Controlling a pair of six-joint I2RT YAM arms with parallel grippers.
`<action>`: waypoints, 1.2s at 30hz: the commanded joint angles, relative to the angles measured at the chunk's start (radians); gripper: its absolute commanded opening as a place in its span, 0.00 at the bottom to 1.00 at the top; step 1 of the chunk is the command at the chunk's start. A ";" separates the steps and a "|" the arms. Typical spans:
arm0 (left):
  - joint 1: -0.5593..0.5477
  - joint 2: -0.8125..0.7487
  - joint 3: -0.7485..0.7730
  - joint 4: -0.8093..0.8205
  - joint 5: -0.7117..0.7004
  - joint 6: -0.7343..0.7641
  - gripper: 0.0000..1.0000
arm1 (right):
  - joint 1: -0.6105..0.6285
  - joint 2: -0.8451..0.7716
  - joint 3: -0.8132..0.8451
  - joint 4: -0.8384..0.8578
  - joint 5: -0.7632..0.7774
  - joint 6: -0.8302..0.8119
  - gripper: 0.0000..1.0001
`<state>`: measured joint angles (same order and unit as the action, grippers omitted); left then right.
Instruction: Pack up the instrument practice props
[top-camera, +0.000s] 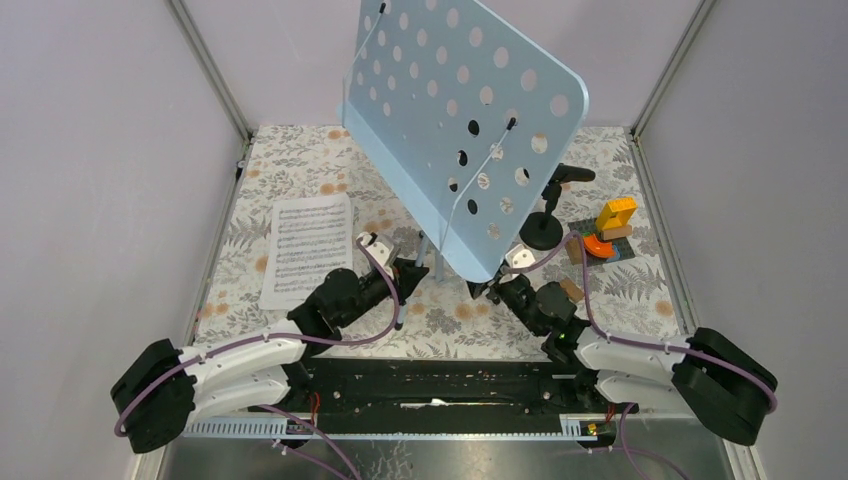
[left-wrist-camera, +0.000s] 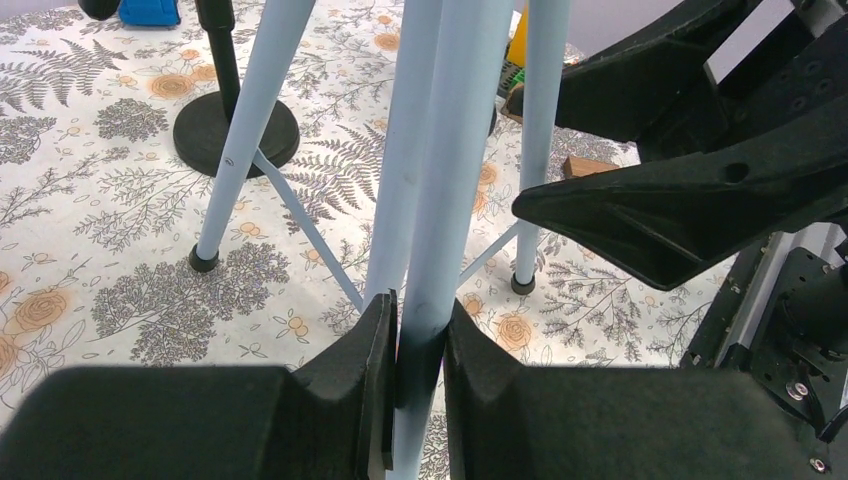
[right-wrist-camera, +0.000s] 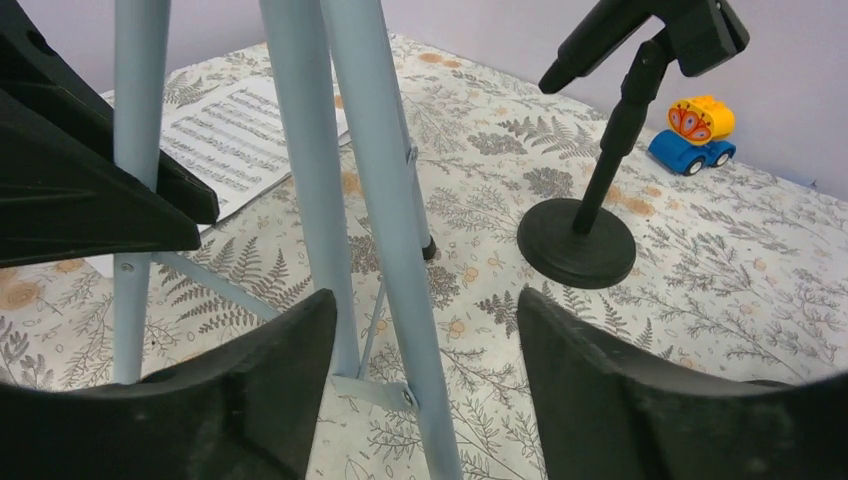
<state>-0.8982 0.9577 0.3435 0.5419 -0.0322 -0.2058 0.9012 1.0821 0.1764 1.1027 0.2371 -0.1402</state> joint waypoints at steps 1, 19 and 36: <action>-0.003 0.030 -0.036 -0.003 0.021 -0.110 0.07 | -0.001 -0.078 0.078 -0.122 -0.043 0.110 0.84; -0.005 -0.104 -0.120 -0.050 -0.023 -0.121 0.64 | 0.072 0.041 0.281 0.062 0.017 0.300 1.00; -0.004 -0.068 -0.187 0.025 -0.009 -0.187 0.65 | 0.220 0.251 0.380 0.141 0.339 0.187 1.00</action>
<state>-0.9001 0.8932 0.1822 0.4854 -0.0380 -0.3676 1.0878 1.2778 0.4995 1.1824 0.5144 0.0628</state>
